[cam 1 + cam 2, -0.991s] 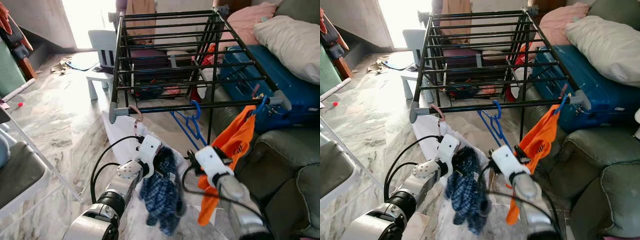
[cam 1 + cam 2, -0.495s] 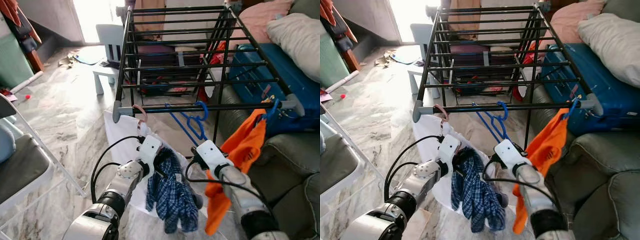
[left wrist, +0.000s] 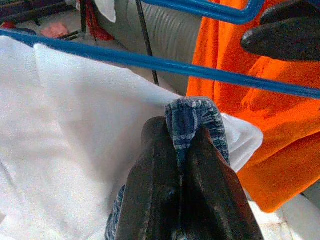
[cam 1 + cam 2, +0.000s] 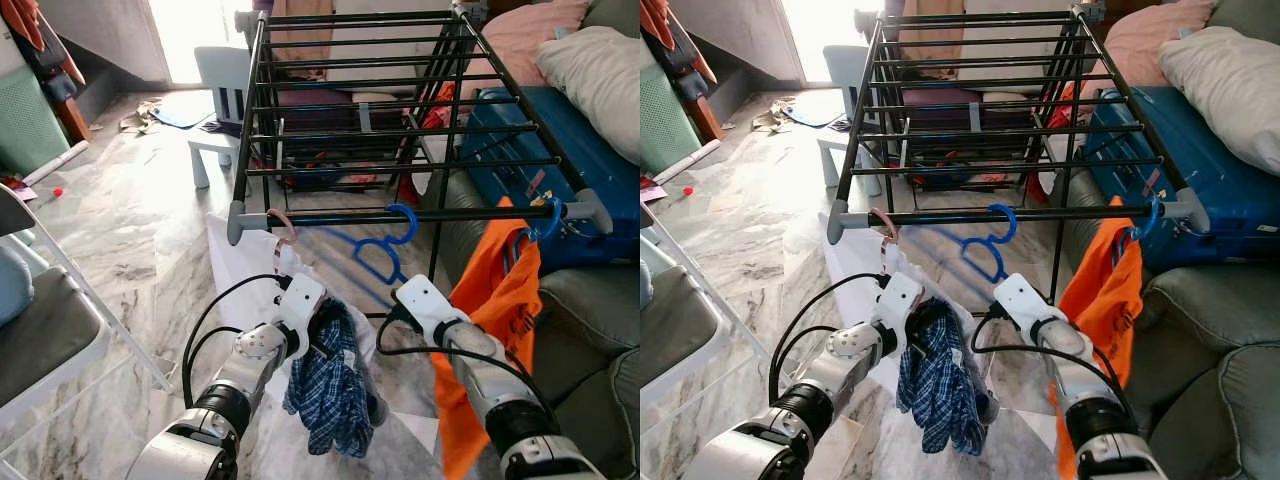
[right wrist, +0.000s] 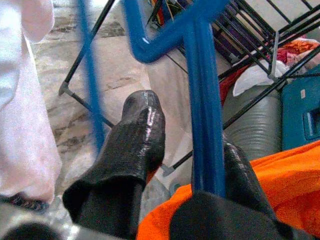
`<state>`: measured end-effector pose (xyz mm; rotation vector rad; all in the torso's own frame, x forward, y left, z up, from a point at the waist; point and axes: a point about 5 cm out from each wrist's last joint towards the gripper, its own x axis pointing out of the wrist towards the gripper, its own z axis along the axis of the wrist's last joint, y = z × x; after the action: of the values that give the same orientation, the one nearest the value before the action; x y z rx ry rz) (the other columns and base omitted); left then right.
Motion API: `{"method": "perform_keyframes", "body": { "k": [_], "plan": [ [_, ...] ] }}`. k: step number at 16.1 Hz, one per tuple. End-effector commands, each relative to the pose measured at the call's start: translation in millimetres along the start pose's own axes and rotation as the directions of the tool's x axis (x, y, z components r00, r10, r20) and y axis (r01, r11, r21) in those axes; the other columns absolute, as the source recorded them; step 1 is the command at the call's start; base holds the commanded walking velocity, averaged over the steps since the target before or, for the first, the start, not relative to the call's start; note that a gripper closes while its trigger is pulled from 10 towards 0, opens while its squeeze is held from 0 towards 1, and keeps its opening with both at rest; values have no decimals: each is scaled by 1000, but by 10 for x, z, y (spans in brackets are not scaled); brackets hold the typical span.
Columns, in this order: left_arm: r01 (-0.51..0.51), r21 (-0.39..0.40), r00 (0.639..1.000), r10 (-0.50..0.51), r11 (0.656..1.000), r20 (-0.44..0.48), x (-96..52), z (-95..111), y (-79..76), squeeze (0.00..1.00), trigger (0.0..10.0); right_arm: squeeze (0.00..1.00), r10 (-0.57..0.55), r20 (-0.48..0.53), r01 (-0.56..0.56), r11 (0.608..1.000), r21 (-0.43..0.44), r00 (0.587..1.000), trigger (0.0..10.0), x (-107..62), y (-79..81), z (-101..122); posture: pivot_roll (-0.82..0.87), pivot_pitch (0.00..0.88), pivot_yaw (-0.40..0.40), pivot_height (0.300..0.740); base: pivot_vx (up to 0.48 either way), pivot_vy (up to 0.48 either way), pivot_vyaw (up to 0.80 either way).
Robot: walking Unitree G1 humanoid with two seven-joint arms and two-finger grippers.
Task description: Hang hanger
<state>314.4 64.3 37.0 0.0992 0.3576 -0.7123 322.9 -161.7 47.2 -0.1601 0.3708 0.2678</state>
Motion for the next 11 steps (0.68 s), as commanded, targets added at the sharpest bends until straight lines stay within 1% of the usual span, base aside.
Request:
{"method": "perform_keyframes", "body": {
  "k": [1, 2, 3, 6, 9, 10, 11],
  "plan": [
    [-6, 18, 1000, 6, 1000, -6, -2, 4, 7, 0, 10000, 0, 2, -6, -2, 1000, -2, 1000, 275, 9, -1, -11, -1, 0, 31, 740, 0, 0, 0],
    [-6, 20, 1000, 7, 1000, -10, -4, -5, 5, 0, 10000, 0, -1, -6, 1, 1000, -2, 1000, 118, 7, -6, -18, -2, 0, 31, 740, 0, 0, 0],
    [-6, 21, 1000, 7, 1000, -12, -4, -9, 0, 0, 10000, 0, -7, -4, 7, 1000, -1, 1000, 235, 6, -14, -25, -4, 0, 31, 740, 0, 0, 0],
    [-10, 24, 1000, 10, 1000, -17, 1, -16, -8, 0, 10000, 0, -24, -4, 24, 1000, -7, 1000, 0, -15, -37, -73, -9, 0, 28, 740, 0, 0, 0],
    [-10, 25, 1000, 11, 1000, -20, 4, -23, -19, 0, 10000, 0, -47, -12, 47, 999, -4, 999, 0, -46, -61, -140, -12, 0, 25, 740, 0, 0, 0],
    [-11, 26, 1000, 11, 1000, -21, 6, -24, -22, 0, 10000, 0, -57, -14, 57, 998, -1, 998, 275, -55, -72, -160, -12, 0, 25, 740, 0, 0, 0],
    [-11, 27, 1000, 12, 1000, -22, 7, -23, -23, 0, 10000, 0, -63, -14, 63, 998, 1, 998, 0, -59, -78, -168, -12, 0, 25, 740, 0, 0, 0]
  ]
}}
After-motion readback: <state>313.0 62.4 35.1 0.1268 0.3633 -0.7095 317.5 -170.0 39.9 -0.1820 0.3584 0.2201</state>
